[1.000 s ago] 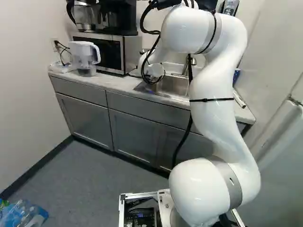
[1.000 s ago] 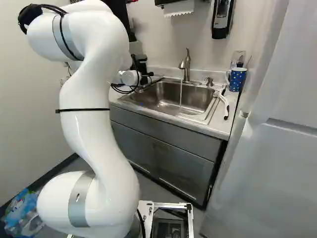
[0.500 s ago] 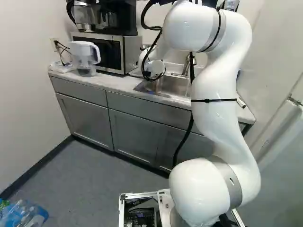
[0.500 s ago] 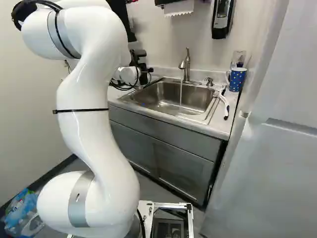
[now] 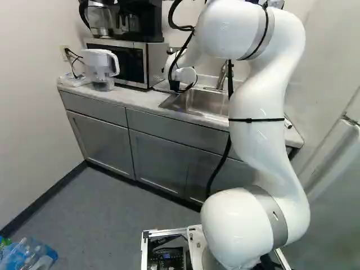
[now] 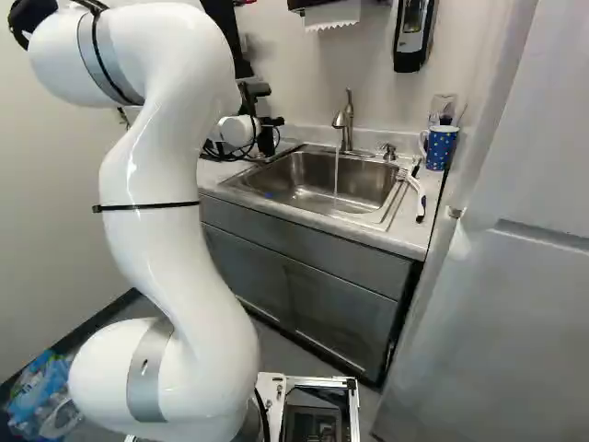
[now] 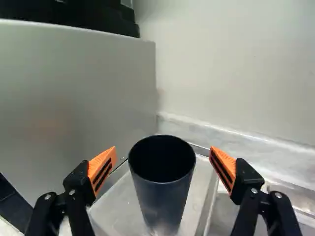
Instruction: Rinse the cup and place it in the tray
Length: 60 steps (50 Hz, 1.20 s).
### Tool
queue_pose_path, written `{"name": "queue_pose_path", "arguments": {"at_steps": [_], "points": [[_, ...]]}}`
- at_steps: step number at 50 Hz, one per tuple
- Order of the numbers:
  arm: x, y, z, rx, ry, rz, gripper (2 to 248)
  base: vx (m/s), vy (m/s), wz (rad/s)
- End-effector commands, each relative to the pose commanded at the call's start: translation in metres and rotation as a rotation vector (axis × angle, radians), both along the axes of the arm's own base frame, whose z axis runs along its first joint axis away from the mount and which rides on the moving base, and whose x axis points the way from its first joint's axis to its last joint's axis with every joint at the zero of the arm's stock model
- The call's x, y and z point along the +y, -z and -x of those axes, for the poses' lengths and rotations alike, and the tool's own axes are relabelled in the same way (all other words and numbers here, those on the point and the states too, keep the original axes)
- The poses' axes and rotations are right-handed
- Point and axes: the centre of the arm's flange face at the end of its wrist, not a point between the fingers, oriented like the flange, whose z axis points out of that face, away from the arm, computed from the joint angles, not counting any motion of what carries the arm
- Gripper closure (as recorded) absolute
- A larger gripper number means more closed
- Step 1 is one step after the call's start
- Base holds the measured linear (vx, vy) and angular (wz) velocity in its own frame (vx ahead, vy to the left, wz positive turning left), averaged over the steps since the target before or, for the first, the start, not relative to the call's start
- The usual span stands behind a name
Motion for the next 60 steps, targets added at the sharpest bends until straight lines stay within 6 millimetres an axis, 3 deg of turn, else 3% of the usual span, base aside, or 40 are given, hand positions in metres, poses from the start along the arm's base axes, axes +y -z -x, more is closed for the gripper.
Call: {"name": "queue_pose_path", "arguments": {"at_steps": [34, 60], "points": [[-0.004, -0.037, 0.001, -0.045, 0.004, -0.006, 3, 0.0, 0.0, 0.0], [-0.034, -0.064, 0.009, -0.041, 0.043, -0.008, 3, 0.0, 0.0, 0.0]]}}
